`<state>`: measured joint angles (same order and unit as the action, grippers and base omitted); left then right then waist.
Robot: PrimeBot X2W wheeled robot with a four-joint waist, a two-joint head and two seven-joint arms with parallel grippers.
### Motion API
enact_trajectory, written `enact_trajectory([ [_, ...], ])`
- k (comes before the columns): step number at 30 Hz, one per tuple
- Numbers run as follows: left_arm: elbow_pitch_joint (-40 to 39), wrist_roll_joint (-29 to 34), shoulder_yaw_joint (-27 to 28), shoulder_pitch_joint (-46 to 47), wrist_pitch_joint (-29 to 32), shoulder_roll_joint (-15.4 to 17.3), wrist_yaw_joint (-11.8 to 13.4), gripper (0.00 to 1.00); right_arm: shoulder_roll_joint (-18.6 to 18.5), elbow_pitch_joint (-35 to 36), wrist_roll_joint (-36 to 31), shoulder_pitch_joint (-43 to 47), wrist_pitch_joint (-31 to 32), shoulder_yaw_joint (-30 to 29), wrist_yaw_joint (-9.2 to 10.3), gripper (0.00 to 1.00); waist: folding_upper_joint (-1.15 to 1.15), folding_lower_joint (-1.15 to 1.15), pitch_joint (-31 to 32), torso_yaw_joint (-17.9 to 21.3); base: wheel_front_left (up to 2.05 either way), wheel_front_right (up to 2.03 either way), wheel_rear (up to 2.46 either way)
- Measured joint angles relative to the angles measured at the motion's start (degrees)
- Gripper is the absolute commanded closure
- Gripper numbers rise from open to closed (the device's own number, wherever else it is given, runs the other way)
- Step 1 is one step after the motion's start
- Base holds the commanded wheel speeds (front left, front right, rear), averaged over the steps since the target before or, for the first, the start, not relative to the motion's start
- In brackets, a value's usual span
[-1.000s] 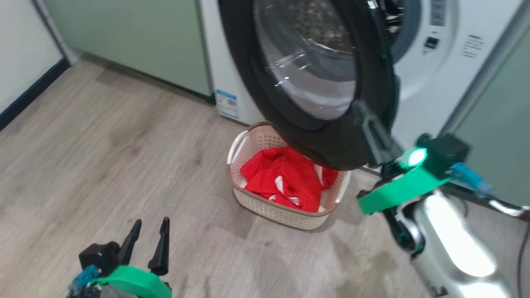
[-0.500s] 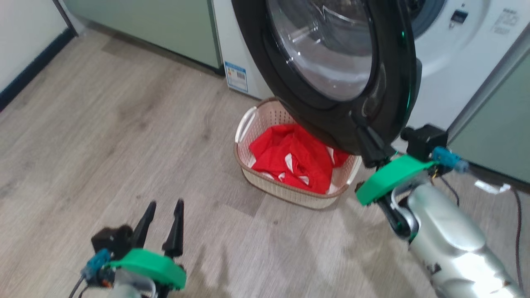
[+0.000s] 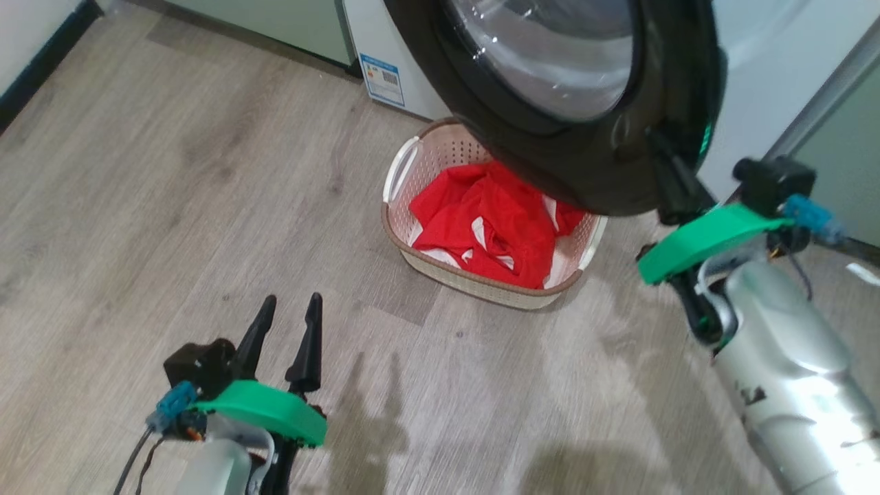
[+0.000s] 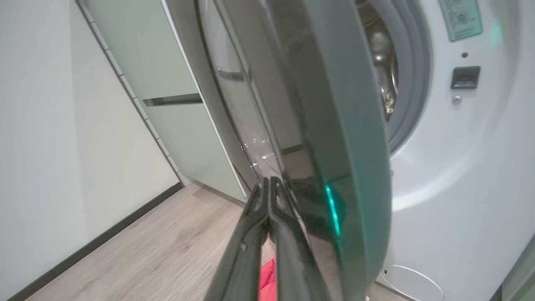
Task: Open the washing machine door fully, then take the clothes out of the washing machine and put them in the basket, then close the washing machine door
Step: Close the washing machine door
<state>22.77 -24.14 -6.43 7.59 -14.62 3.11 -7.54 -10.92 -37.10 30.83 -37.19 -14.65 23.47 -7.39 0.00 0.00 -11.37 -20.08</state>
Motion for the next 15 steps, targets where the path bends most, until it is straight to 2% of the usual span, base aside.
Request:
enact_trajectory([
  [6, -0.8, -0.1, -1.2, 2.2, 0.0, -0.4, 0.0, 0.0, -0.8, -1.2, -0.2, -4.3, 0.0, -4.4, -0.16, 1.0, 0.0, 0.0, -3.2, 0.2, 0.0, 0.0, 0.0],
  [15, -2.4, -3.0, -2.2, 6.5, 0.0, -0.9, 0.0, 0.0, -4.3, -2.0, -0.2, -14.6, 0.0, -9.0, -0.15, 1.0, 0.0, 0.0, -9.5, 0.2, 0.0, 0.0, 0.0],
])
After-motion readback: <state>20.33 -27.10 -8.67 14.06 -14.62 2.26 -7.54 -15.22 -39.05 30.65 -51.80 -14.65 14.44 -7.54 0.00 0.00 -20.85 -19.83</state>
